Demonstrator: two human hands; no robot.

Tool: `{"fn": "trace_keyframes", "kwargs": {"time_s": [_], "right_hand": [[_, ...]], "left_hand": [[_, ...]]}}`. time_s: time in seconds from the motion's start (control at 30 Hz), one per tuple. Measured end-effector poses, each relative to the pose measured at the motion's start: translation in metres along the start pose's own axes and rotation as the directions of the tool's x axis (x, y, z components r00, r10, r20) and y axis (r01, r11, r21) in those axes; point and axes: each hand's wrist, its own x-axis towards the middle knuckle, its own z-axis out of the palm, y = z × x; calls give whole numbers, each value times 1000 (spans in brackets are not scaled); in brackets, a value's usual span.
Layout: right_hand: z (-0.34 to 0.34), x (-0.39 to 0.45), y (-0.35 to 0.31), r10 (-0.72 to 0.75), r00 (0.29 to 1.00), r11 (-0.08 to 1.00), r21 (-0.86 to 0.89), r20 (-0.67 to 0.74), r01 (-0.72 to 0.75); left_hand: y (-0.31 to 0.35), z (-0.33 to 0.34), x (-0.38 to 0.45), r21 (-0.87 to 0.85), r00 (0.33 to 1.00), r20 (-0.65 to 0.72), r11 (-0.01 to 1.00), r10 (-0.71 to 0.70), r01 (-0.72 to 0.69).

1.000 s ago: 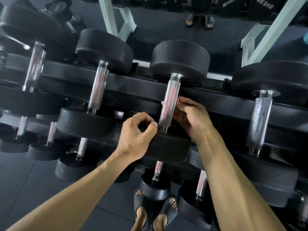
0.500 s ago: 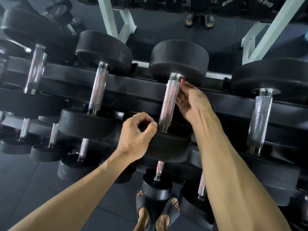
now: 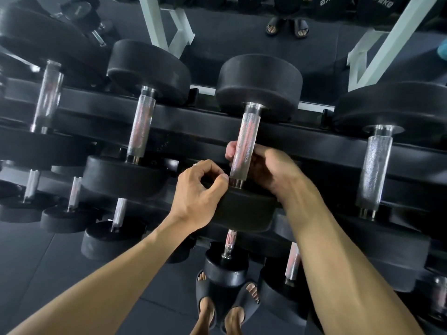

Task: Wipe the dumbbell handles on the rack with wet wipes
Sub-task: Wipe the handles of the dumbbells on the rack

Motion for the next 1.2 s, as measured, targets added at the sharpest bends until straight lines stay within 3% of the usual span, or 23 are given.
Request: {"fn": "trace_keyframes", "kwargs": {"time_s": [0.07,0.13,0.2,0.33,0.4,0.47,0.53,0.63,0.7,0.83,1.0,1.13,1.2], "right_hand": [[-2,-1,-7,1,996,1000,12,-87,0],[-4,9,-17,-10,984,987,159,-177,39],[-2,9,-13,-15,985,985,165,-170,44],[-15,-7,8,43,992,957,-280,-120,-76],[-17,-1,1,-3,983,946,-318,-183,-56],[-15,6,-5,-42,969,982,-190,-243,-5],[-13,2,-2,-40,979,988,-155,-202,9],[-15,-15,5,68,994,910,-404,-86,-98],[-17,-10,-2,16,991,877,-474,-134,-78],[-16,0,-12,-65,967,990,-136,-245,32],[-22,-23,7,-8,979,920,-386,-204,-72],[-20,-44,-2,-229,911,941,-318,-342,117],[-11,-58,-6,-279,885,956,-193,-372,220]], "left_hand": [[0,1,0,-3,1000,-3,1000,-8,8],[0,1,0,-7,1000,-1,1000,-4,4],[-1,0,1,-4,1000,1,1000,-8,8],[-1,0,1,-5,1000,-1,1000,-13,13],[-1,0,0,-9,1000,2,1000,-11,11],[-1,-1,0,-8,1000,5,1000,-2,2],[-1,-1,1,-5,1000,4,1000,0,0],[-1,-1,0,-10,1000,1,1000,2,-2],[0,-1,1,-11,1000,2,1000,6,-6],[-1,-2,1,-25,1000,11,1000,-11,12],[0,-3,0,-38,1000,24,999,-18,19],[0,-3,0,-45,999,45,999,3,-1],[-1,-4,-1,-48,999,51,999,14,-12]]}}
